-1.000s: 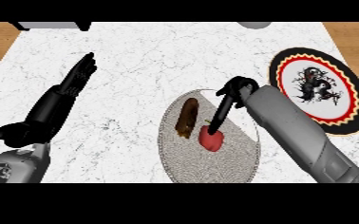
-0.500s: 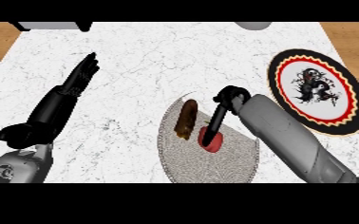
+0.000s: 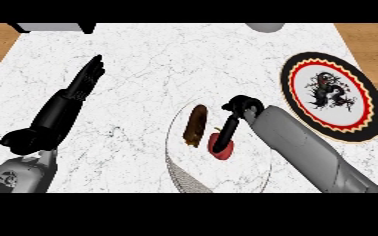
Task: Pick the bell pepper from the placemat and place it in the plate
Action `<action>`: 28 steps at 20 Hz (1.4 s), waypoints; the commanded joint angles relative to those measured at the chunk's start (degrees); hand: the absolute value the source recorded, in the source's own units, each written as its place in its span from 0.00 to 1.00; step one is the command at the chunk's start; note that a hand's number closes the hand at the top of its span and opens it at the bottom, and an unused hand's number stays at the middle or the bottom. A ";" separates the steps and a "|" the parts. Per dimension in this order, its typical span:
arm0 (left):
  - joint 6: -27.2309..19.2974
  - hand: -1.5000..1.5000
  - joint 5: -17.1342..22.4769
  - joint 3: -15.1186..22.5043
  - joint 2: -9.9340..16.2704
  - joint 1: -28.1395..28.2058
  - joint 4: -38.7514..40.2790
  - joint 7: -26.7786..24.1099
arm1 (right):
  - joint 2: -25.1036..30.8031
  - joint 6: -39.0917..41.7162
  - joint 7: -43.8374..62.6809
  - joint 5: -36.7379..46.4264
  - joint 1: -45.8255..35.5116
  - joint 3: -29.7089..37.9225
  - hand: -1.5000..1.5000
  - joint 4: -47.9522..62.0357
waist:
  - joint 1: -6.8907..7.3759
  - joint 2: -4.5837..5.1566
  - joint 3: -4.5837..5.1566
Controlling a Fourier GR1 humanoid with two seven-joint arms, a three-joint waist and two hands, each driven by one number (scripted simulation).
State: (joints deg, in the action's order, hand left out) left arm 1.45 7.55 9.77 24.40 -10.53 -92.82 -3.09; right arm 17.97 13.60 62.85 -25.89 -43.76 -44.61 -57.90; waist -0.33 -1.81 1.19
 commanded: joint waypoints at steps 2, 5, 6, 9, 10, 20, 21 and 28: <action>0.02 0.50 0.34 0.08 -0.36 1.27 -2.41 2.37 | -0.54 0.30 -2.53 7.68 6.49 -8.37 1.00 -6.63 | -0.05 1.28 -1.20; -0.12 0.50 0.05 -1.48 0.63 1.62 0.99 0.32 | 4.68 1.25 -14.95 21.58 3.88 -17.80 1.00 -18.13 | -2.56 -0.73 -1.19; -0.91 0.50 -0.84 -0.40 -0.12 2.17 0.73 0.69 | 4.55 0.48 -16.42 25.42 0.87 -19.56 1.00 -21.22 | -1.97 -1.66 -1.24; -0.37 0.50 0.47 -1.48 0.48 2.70 1.06 1.65 | 7.33 -4.01 -19.98 35.15 0.52 -24.73 1.00 -28.63 | -3.67 -2.56 -1.46; -0.89 0.50 0.19 -1.65 0.11 3.12 2.07 1.12 | 8.40 -6.41 -20.56 38.31 0.50 -25.65 1.00 -31.64 | -4.86 -2.31 -1.39; -1.86 0.50 0.25 -4.05 1.08 5.07 0.29 0.15 | 32.24 -26.32 -23.32 59.61 9.74 -26.16 1.00 -60.81 | -7.64 -0.73 -1.41; -1.37 0.50 0.51 -4.49 1.65 5.98 0.25 -0.24 | 36.13 -26.40 -23.12 60.86 11.31 -26.91 1.00 -63.98 | -7.61 -0.77 -1.35; 0.35 0.50 1.25 -3.90 2.30 7.16 -4.32 0.48 | 55.52 -41.17 -19.95 68.74 23.55 -21.86 1.00 -78.36 | -5.05 0.22 -1.45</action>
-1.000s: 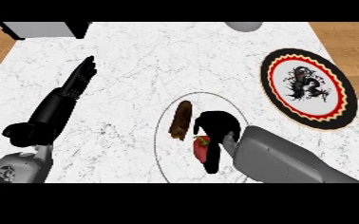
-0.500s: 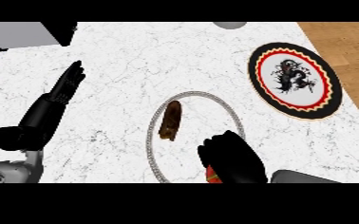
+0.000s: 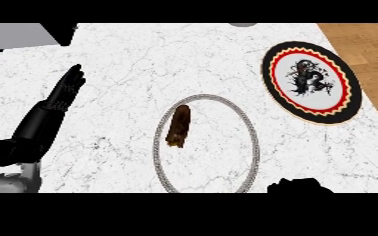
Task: Pick the bell pepper from the placemat and place it in the plate
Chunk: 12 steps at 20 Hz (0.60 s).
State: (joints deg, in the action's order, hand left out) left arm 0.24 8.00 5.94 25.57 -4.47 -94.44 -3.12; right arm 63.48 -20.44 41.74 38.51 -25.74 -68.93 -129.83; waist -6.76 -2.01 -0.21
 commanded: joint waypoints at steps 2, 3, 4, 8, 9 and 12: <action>1.47 0.50 0.21 -0.50 0.56 0.66 0.24 -1.48 | 13.85 -12.42 2.51 7.09 9.00 3.84 1.00 -8.07 | 1.31 0.83 0.01; 1.24 0.50 0.69 -0.46 0.73 0.39 -2.02 0.67 | 17.64 -13.90 2.19 4.81 8.62 6.63 1.00 -9.50 | 1.59 0.73 -0.02; 0.31 0.50 -0.89 0.96 -0.67 0.45 -1.49 -0.41 | 18.30 -17.39 1.92 6.38 10.86 6.05 1.00 -9.75 | 1.45 0.80 0.00; 2.51 0.50 0.21 0.26 0.13 -2.79 -1.00 1.46 | 26.56 -28.33 -2.07 3.92 16.18 9.19 1.00 -4.10 | 3.26 1.39 0.07; 0.66 0.50 -2.35 1.87 -1.88 -1.83 0.05 -1.07 | 26.86 -31.96 -4.48 2.28 16.84 9.98 1.00 -0.79 | 3.65 1.58 0.06; 2.30 0.50 -0.06 0.66 -1.21 -3.79 -2.49 2.39 | 29.52 -35.76 -6.43 -4.29 18.99 12.60 1.00 0.14 | 5.12 1.75 0.11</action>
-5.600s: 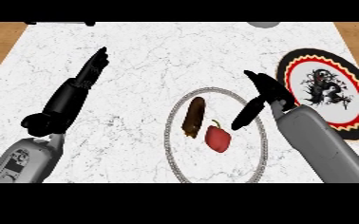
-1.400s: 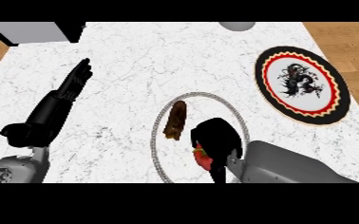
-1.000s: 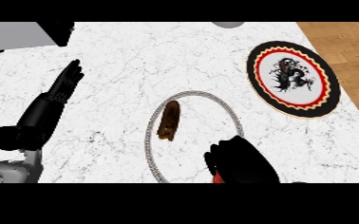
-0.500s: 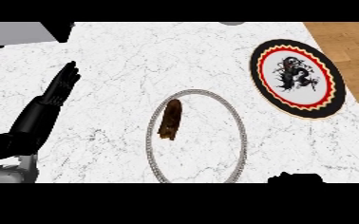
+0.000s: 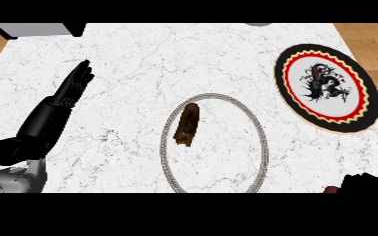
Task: Pick the bell pepper from the placemat and place it in the plate
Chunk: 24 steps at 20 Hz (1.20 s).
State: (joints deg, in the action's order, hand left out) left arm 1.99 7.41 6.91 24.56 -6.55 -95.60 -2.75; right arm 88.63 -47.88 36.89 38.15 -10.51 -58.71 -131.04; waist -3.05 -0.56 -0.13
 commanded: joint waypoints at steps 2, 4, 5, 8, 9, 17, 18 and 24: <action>0.59 0.50 0.47 0.46 -1.17 -2.60 -0.90 2.94 | 3.40 -11.50 -6.31 -8.11 4.75 3.12 1.00 5.52 | 2.00 0.56 -0.01; 1.48 0.50 0.45 0.51 -0.97 -4.30 -0.33 3.79 | 2.14 -11.11 -9.82 -14.36 4.09 5.38 1.00 7.57 | 2.74 0.79 0.01; 0.40 0.50 -0.91 2.33 -2.13 -2.73 -2.61 4.12 | -2.02 -11.35 -12.04 -14.53 4.13 5.44 1.00 12.36 | 3.45 0.83 -0.03; 2.05 0.50 -1.12 1.20 -1.52 0.48 -0.94 -1.08 | -5.56 -8.84 -15.98 -22.68 1.71 9.50 1.00 13.64 | 4.48 1.02 0.04; 0.89 0.50 -2.79 2.41 -3.49 -2.78 1.87 -1.06 | -4.75 -6.69 -16.65 -26.17 0.24 11.95 1.00 12.46 | 3.78 1.03 0.07; 1.54 0.50 -2.42 1.38 -3.58 -4.19 -0.76 3.04 | -18.56 2.23 -35.52 -34.06 -3.95 18.43 1.00 39.93 | 4.37 0.93 0.01; 3.72 0.50 -1.11 -0.18 -2.31 -4.03 1.74 1.21 | -19.32 5.64 -35.87 -35.55 -6.61 20.14 1.00 43.17 | 4.67 1.06 0.04; 3.62 0.50 -2.39 0.37 -3.82 -4.49 3.03 -0.82 | -25.21 17.86 -36.50 -38.41 -9.74 19.97 1.00 58.33 | 4.94 1.20 0.09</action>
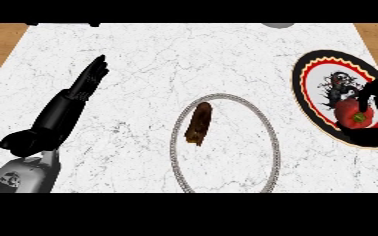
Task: Pick the bell pepper from the placemat and place it in the plate
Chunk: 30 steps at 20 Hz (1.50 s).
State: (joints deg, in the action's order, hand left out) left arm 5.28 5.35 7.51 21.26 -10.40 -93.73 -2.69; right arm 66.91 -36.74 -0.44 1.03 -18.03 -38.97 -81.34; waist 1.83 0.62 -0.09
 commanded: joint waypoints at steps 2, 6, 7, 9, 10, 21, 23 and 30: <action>0.82 0.50 -0.01 0.10 -0.50 -2.28 0.24 1.66 | -7.93 11.91 -0.63 -0.72 -6.60 -0.12 0.00 15.83 | 0.90 0.15 0.00; 0.97 0.50 0.05 -1.27 -0.78 -1.90 -0.02 2.02 | -17.57 13.59 -11.33 1.45 -11.21 2.87 0.00 31.45 | 0.21 -0.09 -0.03; 0.07 0.50 -1.49 -0.25 -2.00 -1.67 1.02 1.13 | -17.85 12.09 -18.05 0.99 -8.92 4.55 0.00 34.72 | -0.40 -0.14 -0.04; 1.07 0.50 -0.74 -2.19 -0.38 -0.53 -0.36 1.31 | -18.23 14.37 -23.27 -1.30 -11.34 8.58 0.00 37.04 | -0.54 -0.30 -0.02; 0.93 0.50 -0.61 -2.67 -0.86 -3.33 1.66 2.39 | -20.40 13.05 -27.23 -1.00 -9.78 8.73 0.00 38.75 | -0.88 -0.24 -0.03; 1.74 0.50 -1.79 -2.51 -1.23 0.58 -1.08 1.87 | -21.87 33.97 -39.17 -13.98 -14.99 21.20 0.00 41.35 | -1.23 -0.54 0.04; 0.72 0.50 -2.15 -1.81 -2.58 0.48 -1.07 2.13 | -20.24 41.86 -40.77 -19.72 -10.83 23.94 0.00 40.38 | -2.56 -0.78 0.03; 2.50 0.50 -1.21 -4.47 -0.77 -0.60 -0.88 1.90 | -13.98 62.82 -38.72 -30.32 -11.24 32.53 0.00 47.04 | -1.79 -0.45 0.01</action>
State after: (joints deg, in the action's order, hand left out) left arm 7.12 3.96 4.07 19.86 -9.87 -94.97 -0.99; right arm 49.02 15.01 -38.82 -24.05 -29.23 -10.95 -37.69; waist -0.04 0.05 -0.06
